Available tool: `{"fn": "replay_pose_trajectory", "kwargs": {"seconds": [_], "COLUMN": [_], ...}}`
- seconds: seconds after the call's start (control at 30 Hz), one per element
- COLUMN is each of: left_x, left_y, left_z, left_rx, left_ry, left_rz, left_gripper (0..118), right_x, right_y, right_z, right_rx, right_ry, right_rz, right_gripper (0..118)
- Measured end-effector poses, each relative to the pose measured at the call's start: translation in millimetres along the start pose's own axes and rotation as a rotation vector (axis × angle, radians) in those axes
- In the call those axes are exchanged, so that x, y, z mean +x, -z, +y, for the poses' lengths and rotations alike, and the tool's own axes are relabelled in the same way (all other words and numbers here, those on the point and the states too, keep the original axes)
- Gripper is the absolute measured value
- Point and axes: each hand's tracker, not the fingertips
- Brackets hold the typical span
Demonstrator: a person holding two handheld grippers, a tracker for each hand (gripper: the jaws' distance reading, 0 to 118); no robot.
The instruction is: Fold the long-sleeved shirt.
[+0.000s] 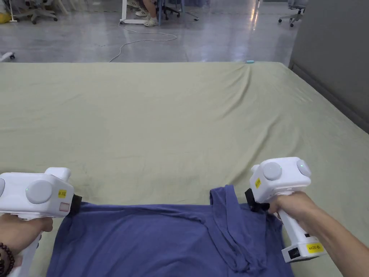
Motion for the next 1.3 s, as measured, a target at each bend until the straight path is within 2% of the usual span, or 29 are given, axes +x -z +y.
{"fn": "replay_pose_trajectory", "kwargs": {"seconds": [0.07,0.23,0.47,0.67,0.77,0.9,1.03,1.07,1.1,1.13,1.17,1.2,1.23,1.3], "left_x": [-4,-12,-15,-8,1,13,15,14,13,11,8,4,2,-1], "left_y": [-16,-75,-145,-136,-117,-88,-75,-78,-82,-88,-98,-107,-116,-131], "left_z": [-3,-25,-96,-176,-203,-226,-233,-230,-228,-226,-223,-219,-215,-204], "left_rx": [0.021,0.111,0.136,-0.042,-0.134,-0.233,-0.236,-0.238,-0.234,-0.210,-0.169,-0.136,-0.099,-0.030], "left_ry": [-0.019,-0.081,-0.060,-0.014,0.025,0.071,0.067,0.064,0.053,0.033,0.016,0.004,-0.006,-0.030], "left_rz": [0.005,-0.052,-0.078,-0.102,-0.100,-0.086,-0.075,-0.078,-0.087,-0.097,-0.118,-0.109,-0.110,-0.099], "left_gripper": [0,0,0,0,0,0,0,0,6,16,37,70,85,87], "right_x": [2,15,13,-1,3,0,5,6,6,8,10,11,9,7], "right_y": [-25,-115,-189,-172,-139,-105,-94,-96,-102,-108,-116,-127,-141,-162], "right_z": [-10,-54,-153,-236,-255,-273,-275,-274,-272,-271,-269,-266,-260,-249], "right_rx": [0.058,0.218,0.310,0.222,0.117,-0.009,-0.021,-0.021,-0.013,0.011,0.027,0.053,0.100,0.212], "right_ry": [-0.015,-0.025,-0.099,-0.169,-0.186,-0.255,-0.211,-0.207,-0.202,-0.196,-0.186,-0.173,-0.158,-0.131], "right_rz": [0.010,0.117,0.124,0.075,0.071,0.020,0.038,0.041,0.041,0.038,0.039,0.031,0.020,0.023], "right_gripper": [3,3,3,3,3,3,3,6,25,51,76,94,95,95]}}
